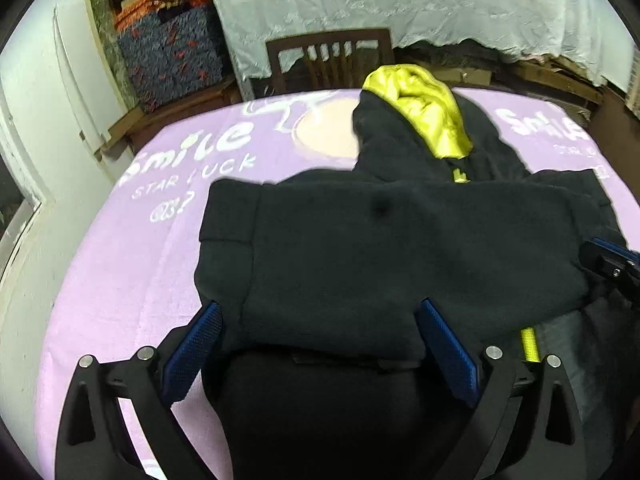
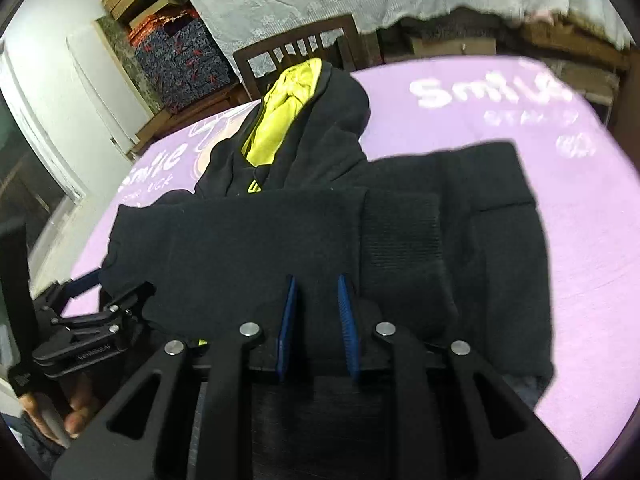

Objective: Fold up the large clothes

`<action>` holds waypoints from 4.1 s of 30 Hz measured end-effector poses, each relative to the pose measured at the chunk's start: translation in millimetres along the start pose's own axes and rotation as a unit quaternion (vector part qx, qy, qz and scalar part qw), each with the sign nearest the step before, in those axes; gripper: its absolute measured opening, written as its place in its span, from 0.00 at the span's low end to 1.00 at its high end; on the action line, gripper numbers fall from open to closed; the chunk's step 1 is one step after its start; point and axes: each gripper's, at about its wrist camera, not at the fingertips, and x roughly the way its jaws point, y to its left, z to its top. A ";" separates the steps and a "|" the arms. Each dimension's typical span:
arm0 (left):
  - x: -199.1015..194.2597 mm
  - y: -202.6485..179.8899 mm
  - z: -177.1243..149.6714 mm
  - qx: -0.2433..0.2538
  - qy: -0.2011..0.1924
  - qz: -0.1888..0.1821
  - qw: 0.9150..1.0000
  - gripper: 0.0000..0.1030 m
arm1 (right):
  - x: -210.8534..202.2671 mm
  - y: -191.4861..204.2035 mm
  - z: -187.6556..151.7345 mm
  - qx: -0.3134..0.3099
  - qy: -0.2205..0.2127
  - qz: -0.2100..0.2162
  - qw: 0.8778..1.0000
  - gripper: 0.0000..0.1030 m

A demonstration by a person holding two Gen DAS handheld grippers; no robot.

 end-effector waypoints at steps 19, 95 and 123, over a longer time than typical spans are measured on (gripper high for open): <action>6.2 -19.9 -4.1 0.032 0.010 -0.034 0.999 0.97 | 6.1 4.9 -6.6 0.004 0.038 0.056 0.998 0.22; -13.8 52.6 5.1 -0.136 -0.030 -0.085 0.987 0.96 | -53.2 31.4 -62.6 -0.278 -0.010 -0.036 0.960 0.58; -21.9 71.2 1.9 -0.172 -0.044 -0.096 0.979 0.96 | -57.1 20.3 25.2 0.124 -0.020 0.197 0.972 0.25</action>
